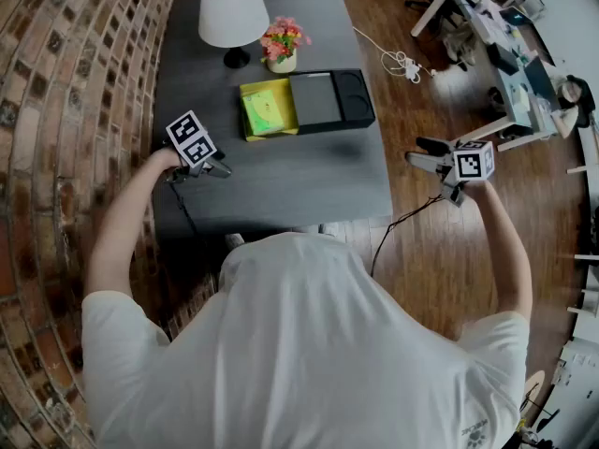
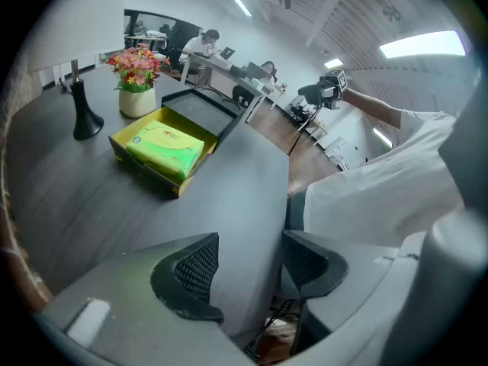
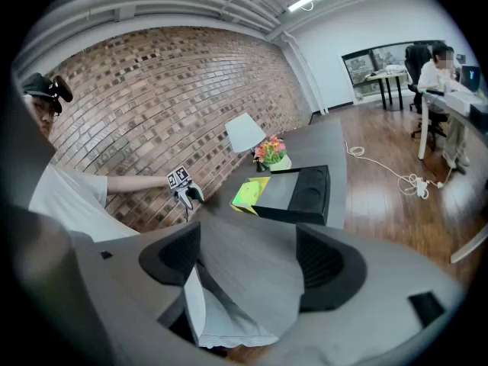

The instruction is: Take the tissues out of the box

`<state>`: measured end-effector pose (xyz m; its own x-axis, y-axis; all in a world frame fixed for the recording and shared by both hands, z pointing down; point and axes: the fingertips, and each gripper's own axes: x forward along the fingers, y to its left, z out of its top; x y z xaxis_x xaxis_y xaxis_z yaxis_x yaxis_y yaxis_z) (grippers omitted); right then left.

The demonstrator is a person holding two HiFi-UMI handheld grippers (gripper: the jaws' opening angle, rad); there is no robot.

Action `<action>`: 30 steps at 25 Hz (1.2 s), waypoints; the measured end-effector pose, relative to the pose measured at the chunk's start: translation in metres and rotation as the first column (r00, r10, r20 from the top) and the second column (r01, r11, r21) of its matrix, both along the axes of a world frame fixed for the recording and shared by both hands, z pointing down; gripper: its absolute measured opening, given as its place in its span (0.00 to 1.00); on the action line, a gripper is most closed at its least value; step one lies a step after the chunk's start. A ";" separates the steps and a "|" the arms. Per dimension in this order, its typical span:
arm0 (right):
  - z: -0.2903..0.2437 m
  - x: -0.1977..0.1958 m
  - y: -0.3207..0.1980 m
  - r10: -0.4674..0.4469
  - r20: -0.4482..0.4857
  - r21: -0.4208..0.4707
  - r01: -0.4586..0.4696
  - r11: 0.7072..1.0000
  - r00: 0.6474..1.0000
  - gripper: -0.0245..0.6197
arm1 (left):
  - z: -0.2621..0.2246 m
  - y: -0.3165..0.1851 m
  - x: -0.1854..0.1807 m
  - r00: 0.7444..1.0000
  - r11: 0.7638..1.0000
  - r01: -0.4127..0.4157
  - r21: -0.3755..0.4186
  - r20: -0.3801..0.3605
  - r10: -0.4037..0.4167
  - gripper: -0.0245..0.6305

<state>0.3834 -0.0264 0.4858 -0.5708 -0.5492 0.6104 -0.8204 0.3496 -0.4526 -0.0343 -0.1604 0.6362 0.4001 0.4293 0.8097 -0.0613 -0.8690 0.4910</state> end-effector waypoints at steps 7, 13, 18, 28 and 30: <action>-0.013 -0.025 -0.038 -0.133 -0.095 0.011 0.135 0.991 0.987 0.64 | -0.002 0.007 -0.017 0.998 0.998 0.059 -0.002 -0.033 -0.059 0.44; -0.011 -0.059 -0.073 -0.263 -0.163 0.003 0.267 0.964 0.951 0.64 | -0.013 0.014 -0.040 0.993 0.994 0.105 0.011 -0.056 -0.104 0.44; -0.003 -0.089 -0.099 -0.362 -0.217 -0.015 0.367 0.930 0.907 0.65 | -0.015 0.013 -0.059 0.985 0.986 0.163 0.024 -0.058 -0.161 0.44; 0.009 -0.147 -0.142 -0.498 -0.257 -0.027 0.509 0.860 0.828 0.66 | -0.021 0.018 -0.088 0.968 0.967 0.247 0.052 -0.060 -0.244 0.44; 0.019 -0.153 -0.147 -0.522 -0.256 -0.044 0.530 0.847 0.814 0.66 | -0.021 0.023 -0.089 0.965 0.965 0.257 0.050 -0.062 -0.254 0.44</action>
<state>0.2308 -0.1730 0.5050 -0.6088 -0.2280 0.7598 -0.5908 0.7695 -0.2425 -0.1236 -0.1374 0.6152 0.5351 0.2604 0.8037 -0.2592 -0.8548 0.4495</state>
